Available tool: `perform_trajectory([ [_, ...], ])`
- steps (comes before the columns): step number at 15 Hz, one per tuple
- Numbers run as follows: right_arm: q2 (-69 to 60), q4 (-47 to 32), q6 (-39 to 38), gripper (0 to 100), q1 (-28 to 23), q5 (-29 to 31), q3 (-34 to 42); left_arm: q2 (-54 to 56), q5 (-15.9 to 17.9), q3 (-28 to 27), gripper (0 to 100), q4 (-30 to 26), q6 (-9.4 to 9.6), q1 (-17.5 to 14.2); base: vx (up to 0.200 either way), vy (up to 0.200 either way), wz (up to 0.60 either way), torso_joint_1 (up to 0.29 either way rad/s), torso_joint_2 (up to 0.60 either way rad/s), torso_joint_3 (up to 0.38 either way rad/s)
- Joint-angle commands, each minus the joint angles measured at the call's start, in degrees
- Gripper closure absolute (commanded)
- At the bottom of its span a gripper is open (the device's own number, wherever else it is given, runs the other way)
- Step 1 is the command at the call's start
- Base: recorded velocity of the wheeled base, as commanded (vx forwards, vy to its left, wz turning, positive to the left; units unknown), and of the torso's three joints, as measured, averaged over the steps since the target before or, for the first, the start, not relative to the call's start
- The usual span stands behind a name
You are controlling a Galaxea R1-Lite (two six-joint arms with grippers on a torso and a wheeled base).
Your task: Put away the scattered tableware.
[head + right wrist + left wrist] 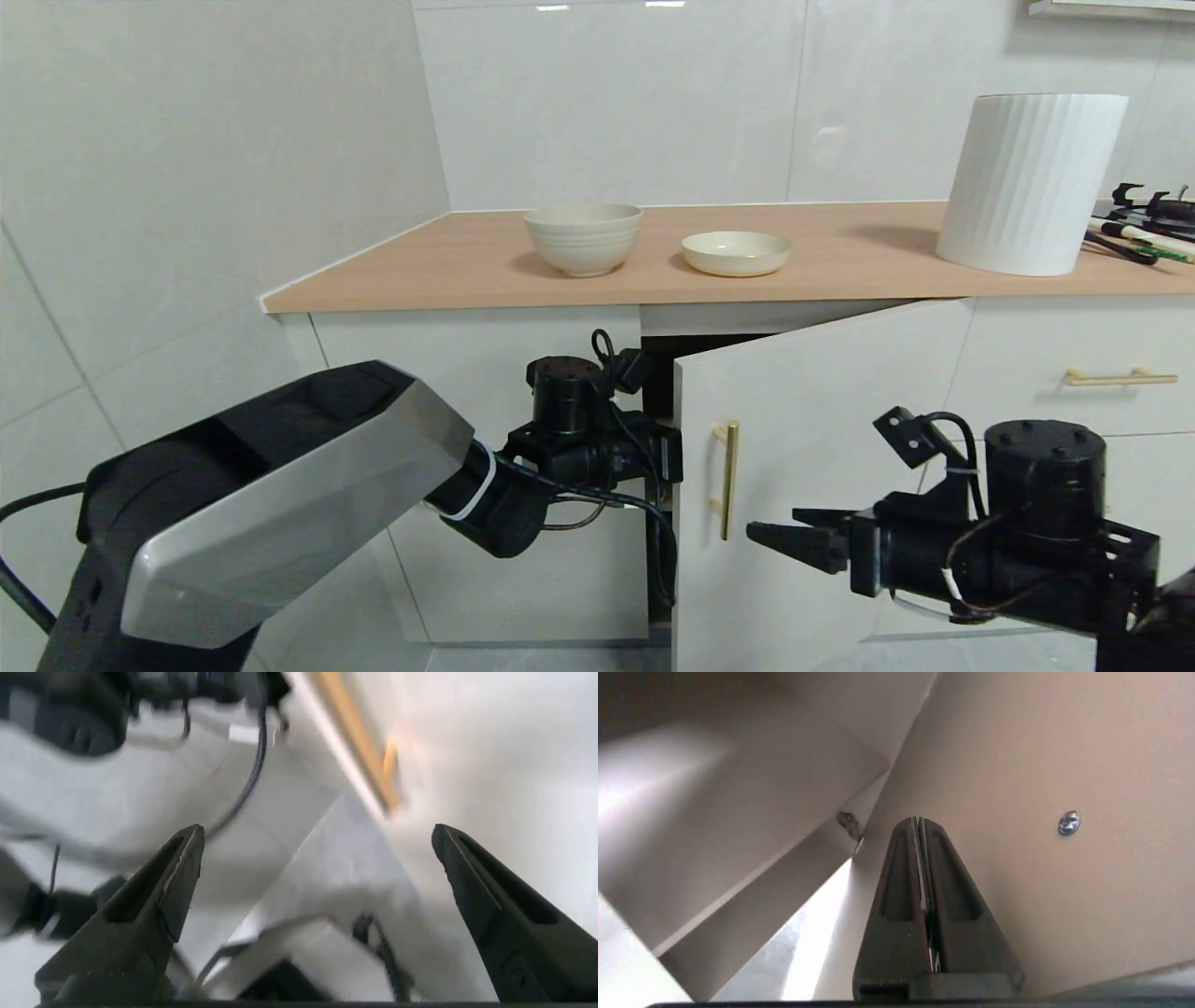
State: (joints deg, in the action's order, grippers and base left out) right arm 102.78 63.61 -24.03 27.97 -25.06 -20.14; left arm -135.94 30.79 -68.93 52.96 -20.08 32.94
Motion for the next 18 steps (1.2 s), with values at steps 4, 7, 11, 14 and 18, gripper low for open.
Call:
perform_trajectory([
  [4,-13.5,0.0,-0.1,0,0.1,-0.2,12.1,3.1,-0.1,2.6,100,0.0,0.04,1.1,0.000,0.000,0.00,0.000,0.00,0.000],
  [7,-15.9,0.0,0.0,0,0.5,-0.2,14.5,5.0,0.0,4.5,100,0.0,0.04,2.2,-0.133,0.000,0.00,-0.002,0.00,0.000],
  [11,-15.9,-0.1,-0.1,0,1.7,-0.1,14.9,4.8,0.0,4.4,100,0.1,-0.05,3.7,-0.200,0.000,0.00,-0.002,0.00,0.002],
  [14,-15.9,-0.1,-0.1,0,1.8,-0.2,15.1,3.7,0.1,2.3,100,-1.0,-0.05,4.1,0.000,0.000,0.00,0.000,0.00,0.000],
  [18,-15.8,-0.1,-0.1,0,2.3,-0.2,15.1,2.6,0.0,-3.7,100,-7.1,-0.05,4.7,0.000,0.000,0.00,0.000,0.00,0.000],
])
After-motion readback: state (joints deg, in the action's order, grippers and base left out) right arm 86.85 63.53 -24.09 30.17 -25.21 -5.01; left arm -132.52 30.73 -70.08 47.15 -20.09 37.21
